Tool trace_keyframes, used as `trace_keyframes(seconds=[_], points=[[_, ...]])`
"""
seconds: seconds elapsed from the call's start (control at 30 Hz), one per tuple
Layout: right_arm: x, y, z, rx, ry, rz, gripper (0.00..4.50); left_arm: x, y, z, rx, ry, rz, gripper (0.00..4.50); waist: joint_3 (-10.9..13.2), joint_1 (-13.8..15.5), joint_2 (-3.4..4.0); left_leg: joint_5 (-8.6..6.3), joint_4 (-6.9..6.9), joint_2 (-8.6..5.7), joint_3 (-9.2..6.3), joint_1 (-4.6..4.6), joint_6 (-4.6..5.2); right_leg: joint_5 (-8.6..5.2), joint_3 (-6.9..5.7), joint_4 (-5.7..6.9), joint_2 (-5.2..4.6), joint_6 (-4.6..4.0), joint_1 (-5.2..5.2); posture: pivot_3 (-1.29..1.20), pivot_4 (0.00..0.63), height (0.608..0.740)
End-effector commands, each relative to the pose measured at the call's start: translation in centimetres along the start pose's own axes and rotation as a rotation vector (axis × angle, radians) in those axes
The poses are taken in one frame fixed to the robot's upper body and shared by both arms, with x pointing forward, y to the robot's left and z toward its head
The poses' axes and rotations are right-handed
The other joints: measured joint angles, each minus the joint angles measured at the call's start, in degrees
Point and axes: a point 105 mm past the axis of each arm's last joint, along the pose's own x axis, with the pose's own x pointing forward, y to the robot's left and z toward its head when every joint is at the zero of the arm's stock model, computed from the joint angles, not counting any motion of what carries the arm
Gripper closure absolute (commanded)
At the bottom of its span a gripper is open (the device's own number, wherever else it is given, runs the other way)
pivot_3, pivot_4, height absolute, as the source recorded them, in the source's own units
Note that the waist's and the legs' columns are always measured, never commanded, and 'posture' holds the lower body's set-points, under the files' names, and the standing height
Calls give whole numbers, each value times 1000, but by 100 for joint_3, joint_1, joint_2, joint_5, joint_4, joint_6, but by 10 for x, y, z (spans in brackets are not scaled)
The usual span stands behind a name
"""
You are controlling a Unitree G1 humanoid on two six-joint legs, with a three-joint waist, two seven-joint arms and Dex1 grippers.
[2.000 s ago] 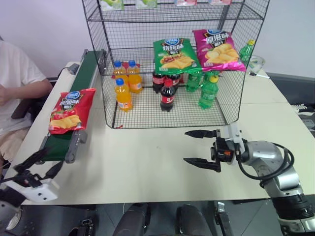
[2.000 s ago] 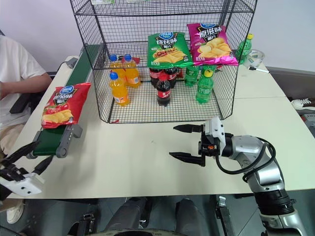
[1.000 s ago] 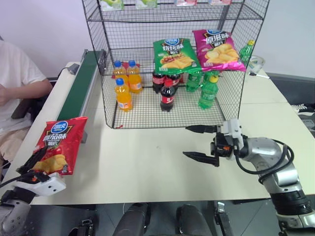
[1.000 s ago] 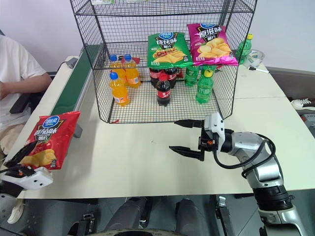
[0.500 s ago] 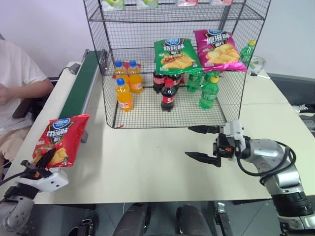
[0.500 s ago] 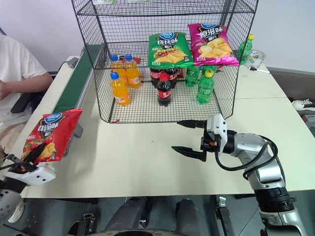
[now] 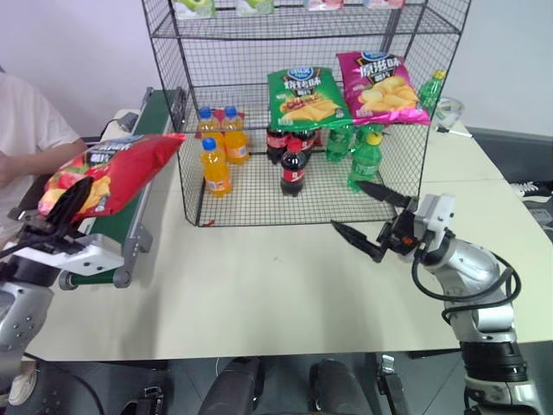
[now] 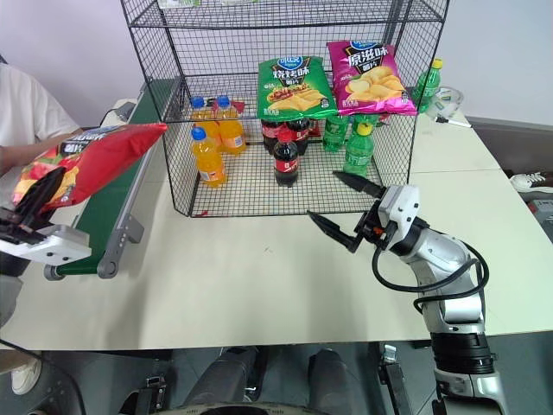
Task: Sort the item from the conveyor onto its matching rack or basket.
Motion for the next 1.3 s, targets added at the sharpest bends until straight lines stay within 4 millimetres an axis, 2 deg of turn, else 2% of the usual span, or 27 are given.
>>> trace_keyframes(seconds=[0.03,0.27,0.47,0.67,0.73,0.83,0.97,1.03,1.1,1.2,1.3], points=[[4,-10,13,-66,-66,-96,0,19,10,28,-16,-103,42,4447,0,12,0,1,0,0,0,2,0,0,0,6,0,0,0,0,150,740],[11,-16,14,-69,-84,-207,0,70,3,57,-120,-202,123,4447,0,15,1,5,5,-6,-2,10,-3,4,0,22,3,2,4,0,150,740],[12,-17,15,-86,-80,-241,0,110,6,64,-131,-194,224,4447,0,-11,1,12,2,-8,1,9,-9,3,7,48,10,3,9,0,150,740],[15,-15,14,-86,-77,-234,0,146,-2,72,-121,-228,271,4447,0,8,0,15,6,-11,0,10,-13,3,6,55,13,4,10,0,150,740],[17,-15,14,-90,-78,-225,0,168,-14,61,-113,-156,250,4447,1,14,0,16,6,-11,0,10,-13,3,7,55,13,4,9,0,150,740],[17,-16,15,-91,-78,-229,0,189,-24,52,-95,-112,258,4447,2,15,-6,23,9,-13,-10,10,-22,3,-1,61,17,5,11,0,150,740],[17,-12,13,-89,-68,-214,0,209,-25,44,-81,-69,293,4447,4,-37,-8,23,5,-15,-6,3,-23,0,3,61,14,11,2,0,150,740],[17,-12,14,-90,-68,-214,0,215,-33,46,-44,-61,262,4447,5,-35,-11,25,6,-15,-7,-12,-26,0,3,65,15,11,-11,0,150,740],[17,-12,15,-98,-67,-214,0,218,-39,46,-52,-47,251,4447,5,-35,-11,29,13,-18,-6,-15,-30,0,2,70,14,11,-12,0,150,740],[13,-14,16,-100,-58,-228,0,220,-62,41,-37,12,162,4447,5,-31,-11,25,14,-18,-7,-15,-23,0,2,71,14,11,-12,0,150,740],[12,-13,16,-99,-52,-230,0,220,-69,38,-53,30,138,4447,6,-43,-12,25,14,-18,-6,-15,-23,0,2,72,14,11,-12,0,150,740]])
